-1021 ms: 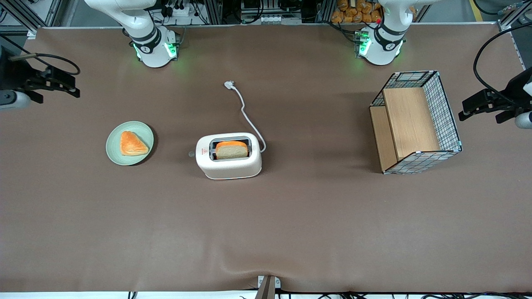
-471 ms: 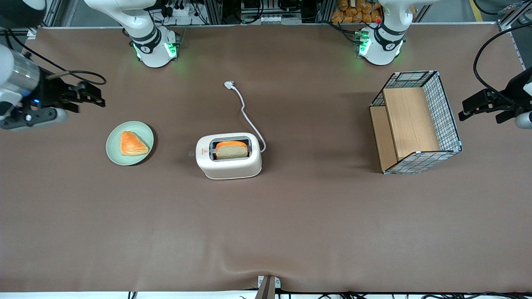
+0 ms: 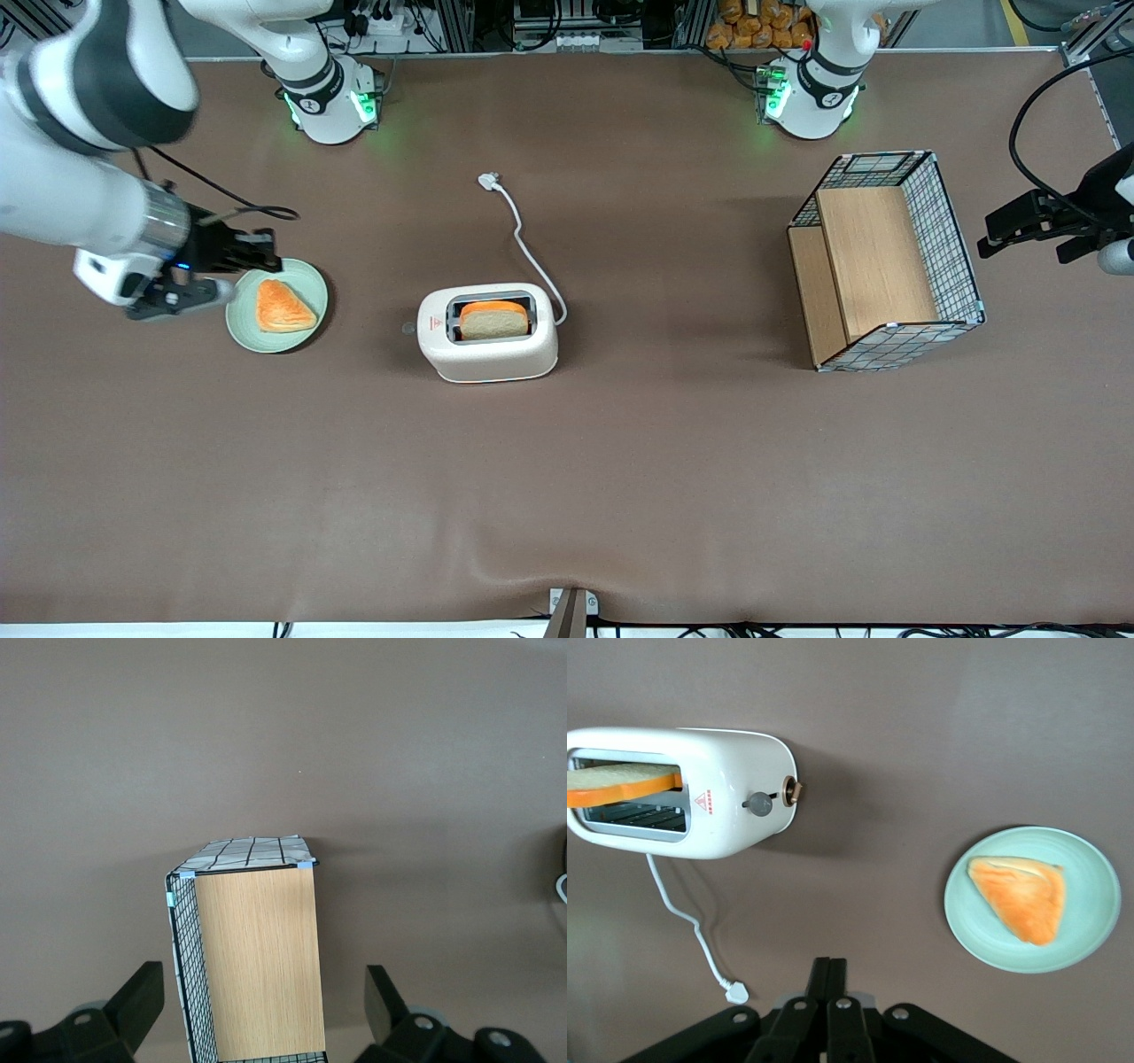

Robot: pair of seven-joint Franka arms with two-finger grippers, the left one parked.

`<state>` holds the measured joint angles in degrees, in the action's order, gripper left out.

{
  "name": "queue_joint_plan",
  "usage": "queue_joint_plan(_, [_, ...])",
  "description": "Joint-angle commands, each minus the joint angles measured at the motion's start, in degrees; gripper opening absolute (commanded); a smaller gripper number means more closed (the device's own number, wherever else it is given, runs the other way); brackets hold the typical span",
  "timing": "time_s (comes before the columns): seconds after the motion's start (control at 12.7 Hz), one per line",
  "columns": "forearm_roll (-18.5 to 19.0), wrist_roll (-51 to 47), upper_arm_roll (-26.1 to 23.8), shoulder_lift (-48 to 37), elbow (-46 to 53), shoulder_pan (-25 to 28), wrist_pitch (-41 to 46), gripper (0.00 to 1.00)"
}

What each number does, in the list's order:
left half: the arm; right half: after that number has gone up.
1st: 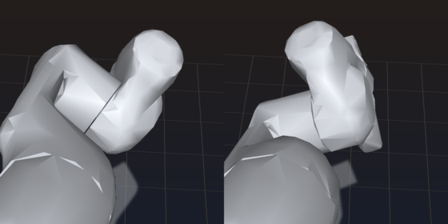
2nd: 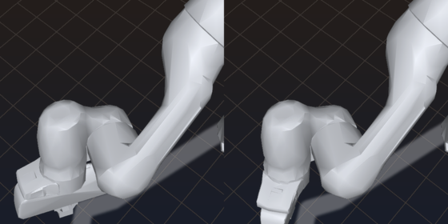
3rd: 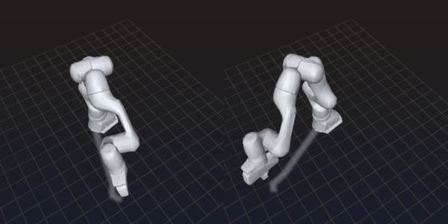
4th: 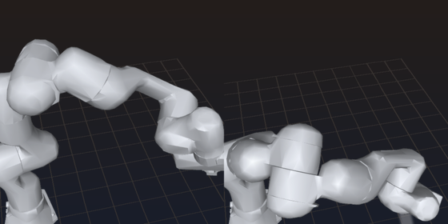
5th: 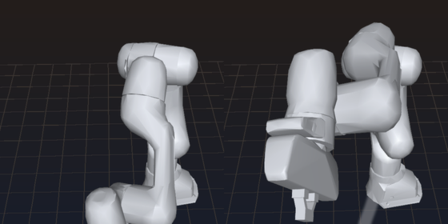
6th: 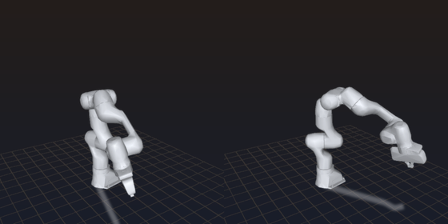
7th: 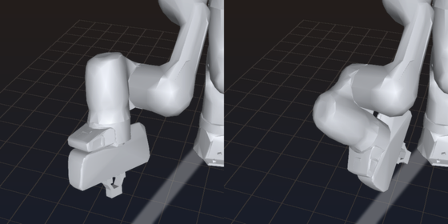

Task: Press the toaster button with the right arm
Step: 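Move the right gripper in over the green plate toward the white toaster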

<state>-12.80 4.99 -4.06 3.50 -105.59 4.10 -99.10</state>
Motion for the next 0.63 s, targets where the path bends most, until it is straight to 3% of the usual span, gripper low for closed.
queue_joint_plan(0.0, [-1.62,-0.16,-3.92,-1.39,-6.63,-0.76,-7.13,0.00])
queue_joint_plan(0.24, [-1.62,-0.07,-7.09,1.58,-9.37,-0.94,-13.99,0.00])
queue_joint_plan(0.47, [-8.01,-0.07,-7.97,4.40,-11.56,-0.94,-18.57,0.00])
queue_joint_plan(0.55, [-8.38,-0.07,-8.41,5.28,-11.66,-0.94,-20.15,0.00])
